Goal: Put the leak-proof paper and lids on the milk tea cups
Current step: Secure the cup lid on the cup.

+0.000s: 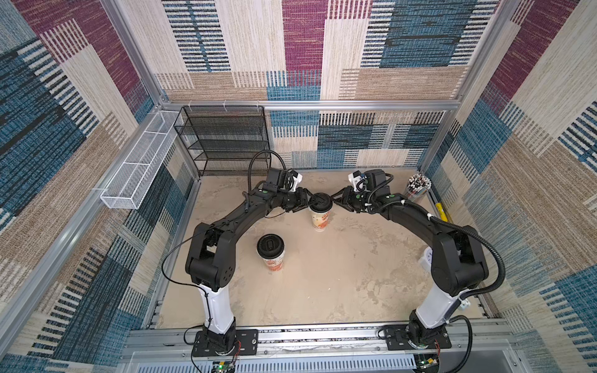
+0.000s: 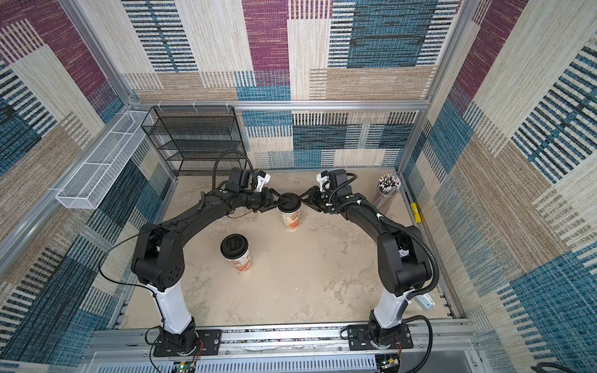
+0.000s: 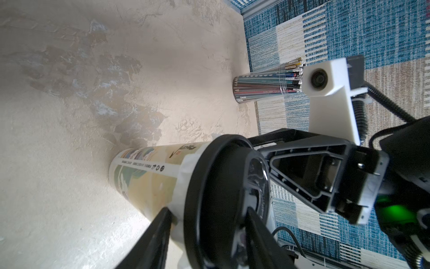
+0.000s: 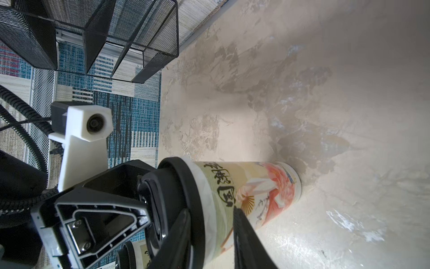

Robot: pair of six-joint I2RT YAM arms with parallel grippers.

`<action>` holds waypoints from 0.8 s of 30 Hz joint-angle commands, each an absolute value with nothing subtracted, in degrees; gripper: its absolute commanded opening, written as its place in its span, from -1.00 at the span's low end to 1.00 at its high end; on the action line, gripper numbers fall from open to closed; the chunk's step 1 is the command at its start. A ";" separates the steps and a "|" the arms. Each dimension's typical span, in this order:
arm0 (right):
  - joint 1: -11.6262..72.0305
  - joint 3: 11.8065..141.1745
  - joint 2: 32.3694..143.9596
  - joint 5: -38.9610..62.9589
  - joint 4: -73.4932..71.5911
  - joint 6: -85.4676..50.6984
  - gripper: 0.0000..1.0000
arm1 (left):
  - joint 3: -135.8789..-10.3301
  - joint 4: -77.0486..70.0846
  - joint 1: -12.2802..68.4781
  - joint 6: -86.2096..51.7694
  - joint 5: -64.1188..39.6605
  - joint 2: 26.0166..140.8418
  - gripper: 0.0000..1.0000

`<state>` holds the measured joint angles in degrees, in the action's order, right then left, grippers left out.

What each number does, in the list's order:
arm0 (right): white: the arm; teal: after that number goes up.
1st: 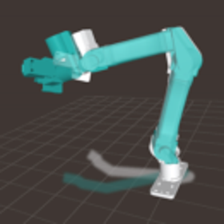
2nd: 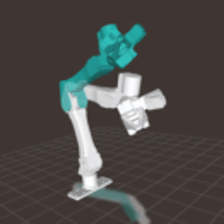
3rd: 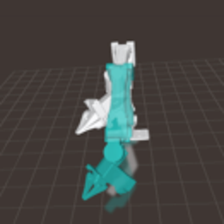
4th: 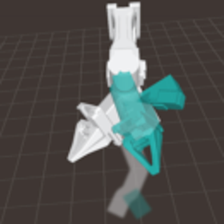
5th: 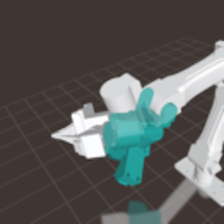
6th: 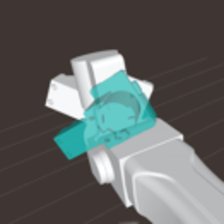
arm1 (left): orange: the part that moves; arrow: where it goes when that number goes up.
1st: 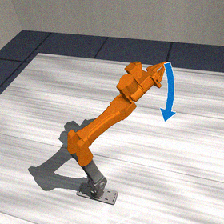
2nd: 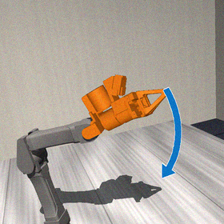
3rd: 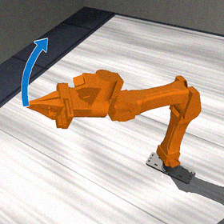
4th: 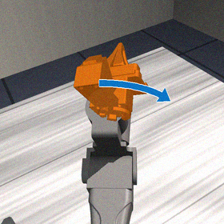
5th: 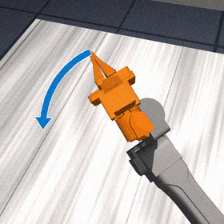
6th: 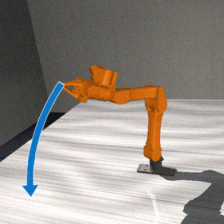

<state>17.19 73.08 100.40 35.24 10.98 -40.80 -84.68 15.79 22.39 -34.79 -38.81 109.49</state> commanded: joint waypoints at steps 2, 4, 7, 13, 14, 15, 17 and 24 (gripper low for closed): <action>17.48 71.48 101.99 35.41 15.21 -38.89 -0.35 | -82.84 33.96 22.34 -33.10 -26.94 111.52 0.03; 17.41 70.25 102.52 34.29 16.37 -38.04 -0.37 | -82.38 33.97 22.55 -33.17 -26.89 111.69 0.02; 17.40 67.92 102.91 32.84 17.71 -36.89 -0.40 | -81.61 33.92 22.97 -33.11 -26.81 111.93 0.01; 17.32 62.83 102.70 31.38 17.36 -36.21 -0.41 | -80.61 33.40 23.43 -33.37 -26.47 112.24 0.00; 17.33 62.52 102.83 31.38 17.15 -36.21 -0.41 | -80.64 33.43 23.37 -33.37 -26.46 112.24 0.00; 17.33 62.49 102.95 31.37 17.05 -36.25 -0.41 | -80.68 33.58 23.38 -33.24 -26.29 112.16 0.00; 17.32 63.27 103.28 31.46 17.26 -36.08 -0.42 | -81.01 33.83 23.38 -33.13 -26.13 112.14 0.00; 17.34 72.21 98.67 34.53 16.09 -35.54 -0.27 | -83.08 34.93 23.34 -32.76 -25.54 111.80 0.00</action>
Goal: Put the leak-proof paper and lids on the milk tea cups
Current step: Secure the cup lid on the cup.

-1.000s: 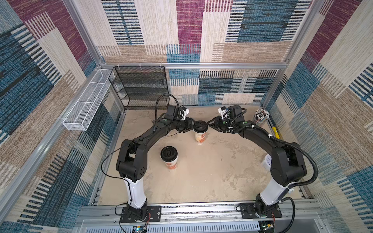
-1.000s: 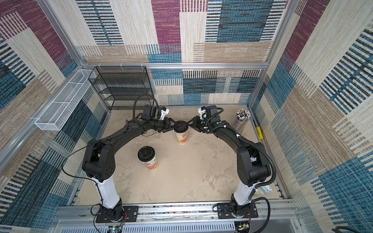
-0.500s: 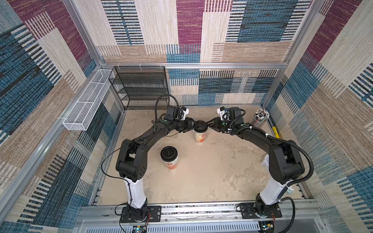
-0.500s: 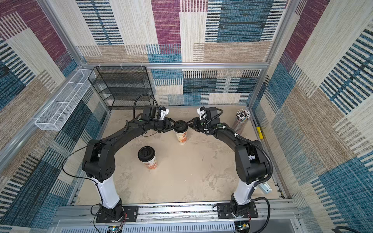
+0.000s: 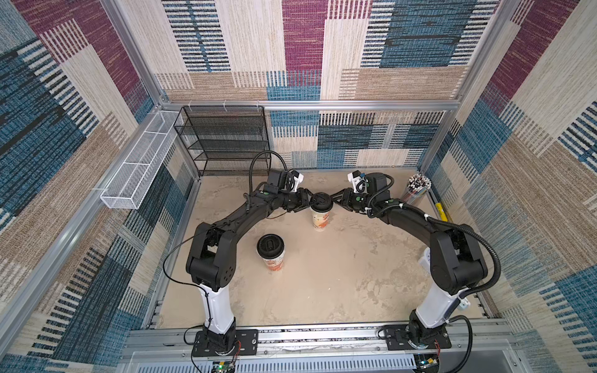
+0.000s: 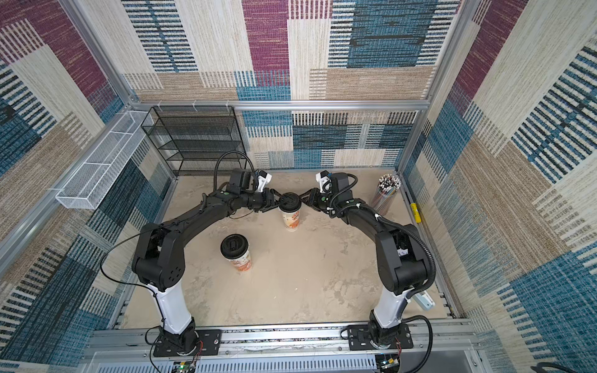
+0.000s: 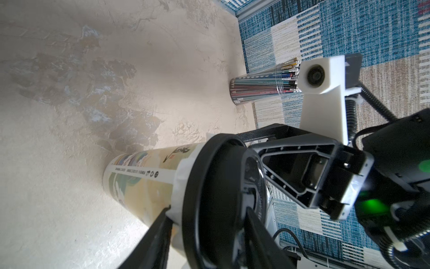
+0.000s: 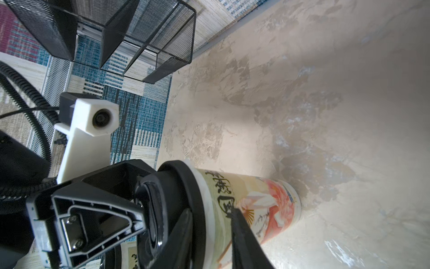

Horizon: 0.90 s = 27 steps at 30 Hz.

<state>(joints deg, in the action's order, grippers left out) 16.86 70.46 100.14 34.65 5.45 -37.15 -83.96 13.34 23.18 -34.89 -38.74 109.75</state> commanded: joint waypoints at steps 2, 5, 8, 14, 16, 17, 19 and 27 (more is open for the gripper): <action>17.29 74.21 96.63 34.93 15.65 -35.08 -0.19 | -83.70 35.40 23.36 -32.46 -25.41 112.12 0.00; 17.14 74.09 94.43 36.31 15.11 -34.69 -0.15 | -84.12 35.86 23.36 -32.28 -25.16 112.46 0.00; 17.14 70.72 93.14 37.24 14.13 -35.30 -0.23 | -84.37 35.95 23.32 -32.24 -25.07 112.58 0.00; 17.15 67.31 92.25 38.24 12.35 -36.39 -0.33 | -84.37 36.17 23.31 -32.08 -24.87 112.55 0.00; 17.19 67.86 92.80 39.05 12.65 -35.99 -0.32 | -84.23 36.04 23.36 -32.08 -24.99 112.51 0.00; 17.14 67.95 93.16 39.45 12.59 -35.95 -0.32 | -84.20 36.04 23.35 -32.16 -25.01 112.51 0.00; 17.14 67.79 93.63 40.41 11.90 -36.20 -0.32 | -84.32 36.08 23.38 -32.17 -24.96 112.50 0.00; 17.17 67.68 96.32 41.23 11.09 -36.21 -0.34 | -84.43 35.97 23.37 -32.34 -24.95 112.77 0.00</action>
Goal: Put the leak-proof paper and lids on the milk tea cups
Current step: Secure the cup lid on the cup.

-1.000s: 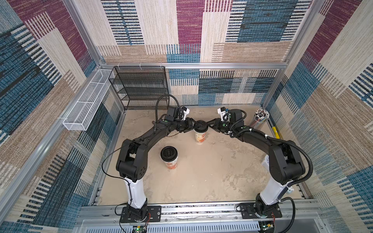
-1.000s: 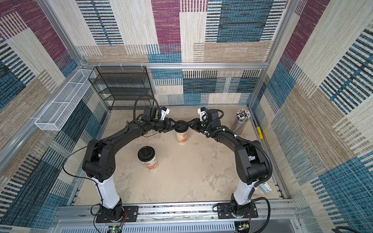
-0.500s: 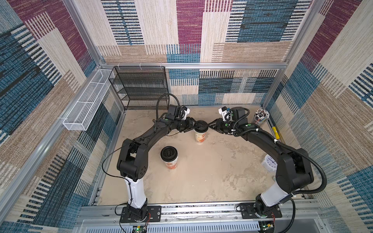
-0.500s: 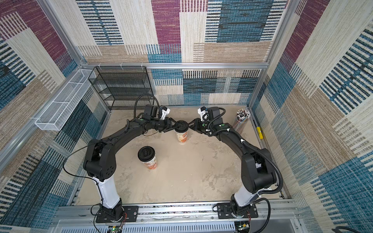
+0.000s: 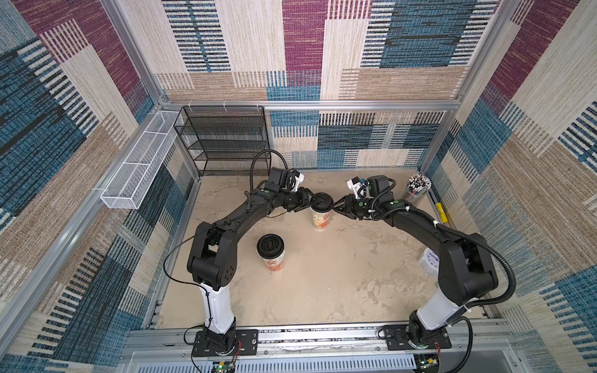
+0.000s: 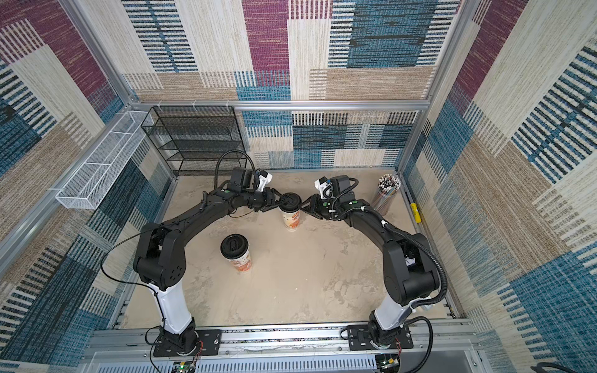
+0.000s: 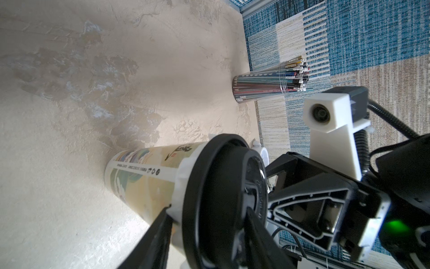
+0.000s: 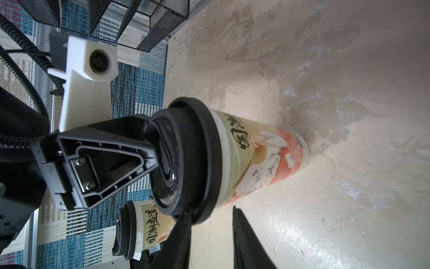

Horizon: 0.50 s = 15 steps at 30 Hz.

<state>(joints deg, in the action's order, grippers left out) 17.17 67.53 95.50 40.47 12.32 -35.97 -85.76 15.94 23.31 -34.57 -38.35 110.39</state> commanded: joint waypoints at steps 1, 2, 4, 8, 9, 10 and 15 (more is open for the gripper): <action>17.18 67.63 96.64 41.13 11.19 -36.06 -0.34 | -84.34 35.94 23.36 -32.37 -24.96 112.78 0.00; 17.19 67.60 97.00 40.54 11.61 -35.87 -0.35 | -84.32 35.95 23.38 -32.43 -24.92 112.88 0.00; 17.16 67.50 97.86 38.93 13.23 -35.23 -0.38 | -84.27 35.95 23.33 -32.43 -24.79 112.92 0.00; 17.15 65.94 99.69 33.51 17.20 -33.38 -0.44 | -83.81 35.73 23.38 -32.39 -24.79 113.01 0.00; 17.14 65.14 100.16 32.61 17.50 -33.14 -0.44 | -83.65 35.75 23.36 -32.50 -24.80 113.00 0.00; 17.18 64.24 100.55 31.79 17.46 -33.07 -0.44 | -83.50 35.60 23.38 -32.49 -24.94 112.98 0.00; 17.16 61.93 101.91 29.54 17.25 -32.65 -0.45 | -82.92 35.40 23.33 -32.51 -25.03 112.94 0.00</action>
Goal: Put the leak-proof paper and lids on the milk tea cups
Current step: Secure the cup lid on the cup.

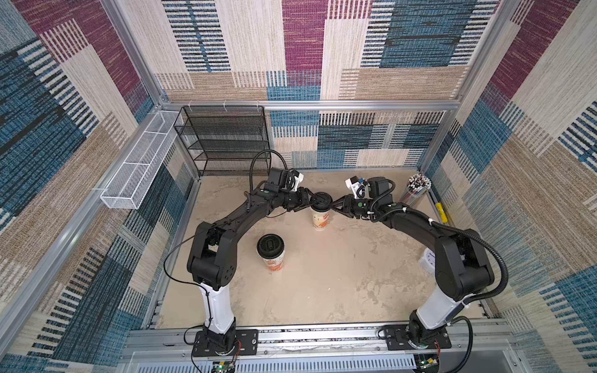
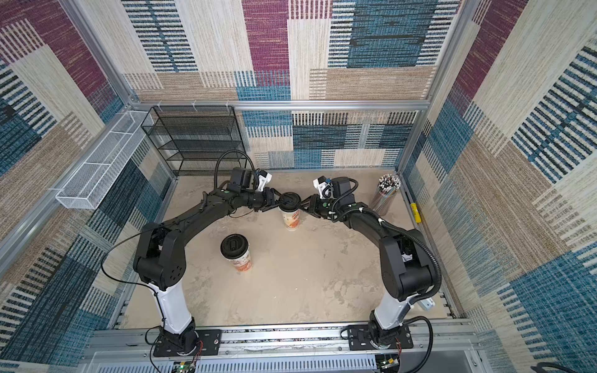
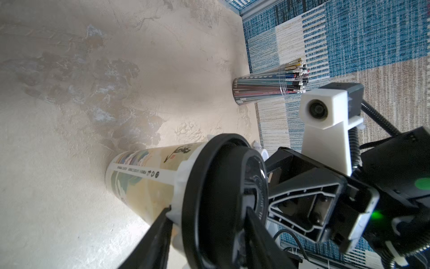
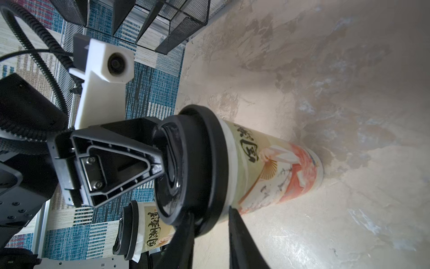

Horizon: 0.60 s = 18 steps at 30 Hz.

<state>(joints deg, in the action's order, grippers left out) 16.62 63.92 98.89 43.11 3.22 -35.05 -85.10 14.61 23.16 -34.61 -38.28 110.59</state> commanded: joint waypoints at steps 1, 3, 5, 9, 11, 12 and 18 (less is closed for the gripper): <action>17.16 62.09 101.79 29.53 17.36 -32.53 -0.45 | -82.82 35.33 23.38 -32.52 -25.02 112.91 0.00; 17.16 63.29 101.08 30.03 17.90 -32.37 -0.44 | -82.82 35.32 23.37 -32.50 -25.06 112.77 0.00; 17.14 65.25 99.42 32.06 17.77 -32.40 -0.41 | -83.20 35.43 23.35 -32.40 -25.10 112.67 0.00; 17.14 69.61 94.23 36.47 15.32 -33.65 -0.30 | -84.24 35.69 23.29 -32.34 -25.03 111.96 0.00; 17.08 71.48 92.93 37.62 15.25 -33.53 -0.24 | -85.11 35.70 23.11 -32.38 -25.23 111.46 0.00; 17.06 72.02 92.81 38.22 15.22 -33.57 -0.21 | -85.48 35.72 22.99 -32.52 -25.44 111.29 0.00; 17.06 72.52 93.65 39.42 14.99 -33.88 -0.03 | -88.42 34.90 22.74 -33.46 -27.57 109.89 0.09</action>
